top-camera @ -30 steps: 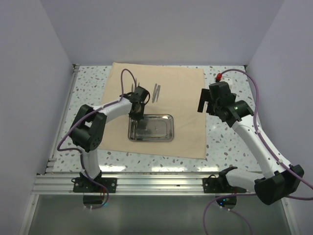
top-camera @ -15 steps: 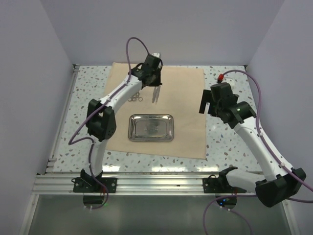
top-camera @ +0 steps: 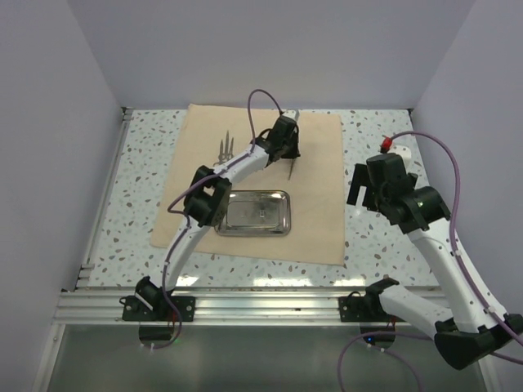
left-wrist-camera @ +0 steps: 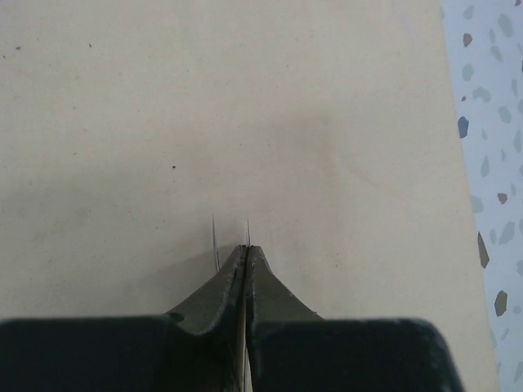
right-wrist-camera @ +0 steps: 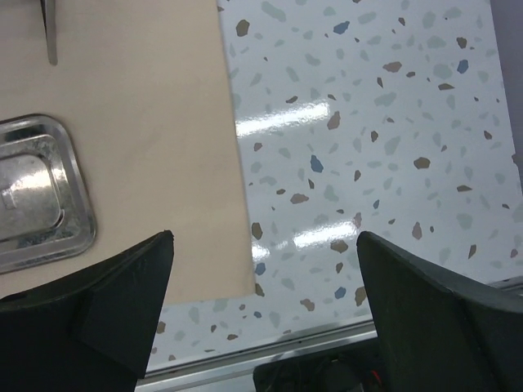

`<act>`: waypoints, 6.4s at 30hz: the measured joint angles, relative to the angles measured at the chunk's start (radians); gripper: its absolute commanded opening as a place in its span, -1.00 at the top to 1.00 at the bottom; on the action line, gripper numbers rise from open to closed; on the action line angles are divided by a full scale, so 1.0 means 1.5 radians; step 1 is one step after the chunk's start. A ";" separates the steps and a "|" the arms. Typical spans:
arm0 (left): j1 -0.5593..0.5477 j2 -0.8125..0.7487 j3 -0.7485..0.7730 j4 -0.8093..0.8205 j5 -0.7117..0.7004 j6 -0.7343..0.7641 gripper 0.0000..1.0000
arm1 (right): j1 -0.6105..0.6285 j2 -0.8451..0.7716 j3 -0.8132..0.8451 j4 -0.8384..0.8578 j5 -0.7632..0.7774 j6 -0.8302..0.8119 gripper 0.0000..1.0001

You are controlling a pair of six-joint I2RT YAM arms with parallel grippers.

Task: Open and lay out the surgical kit
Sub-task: Place the medical item in the surgical kit, then pick up the medical item from the container, then place the medical item in the surgical kit, then pick up the medical item from the container.

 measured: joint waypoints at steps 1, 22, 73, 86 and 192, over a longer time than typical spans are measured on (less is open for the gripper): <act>-0.001 0.001 0.002 0.011 -0.004 0.000 0.88 | 0.000 -0.007 -0.001 -0.007 0.000 0.003 -0.97; 0.013 -0.204 -0.235 0.028 -0.076 0.052 -0.09 | 0.000 -0.016 -0.034 0.007 -0.026 0.015 -0.97; -0.006 -0.587 -0.826 -0.110 -0.213 0.047 0.58 | 0.000 0.085 -0.054 0.142 -0.092 -0.002 -0.97; 0.036 -0.537 -0.769 -0.086 -0.183 0.057 1.00 | 0.000 0.130 -0.012 0.142 -0.084 -0.002 -0.97; 0.027 -0.566 -0.578 -0.191 -0.113 0.122 1.00 | 0.000 0.059 -0.043 0.122 -0.058 -0.010 -0.97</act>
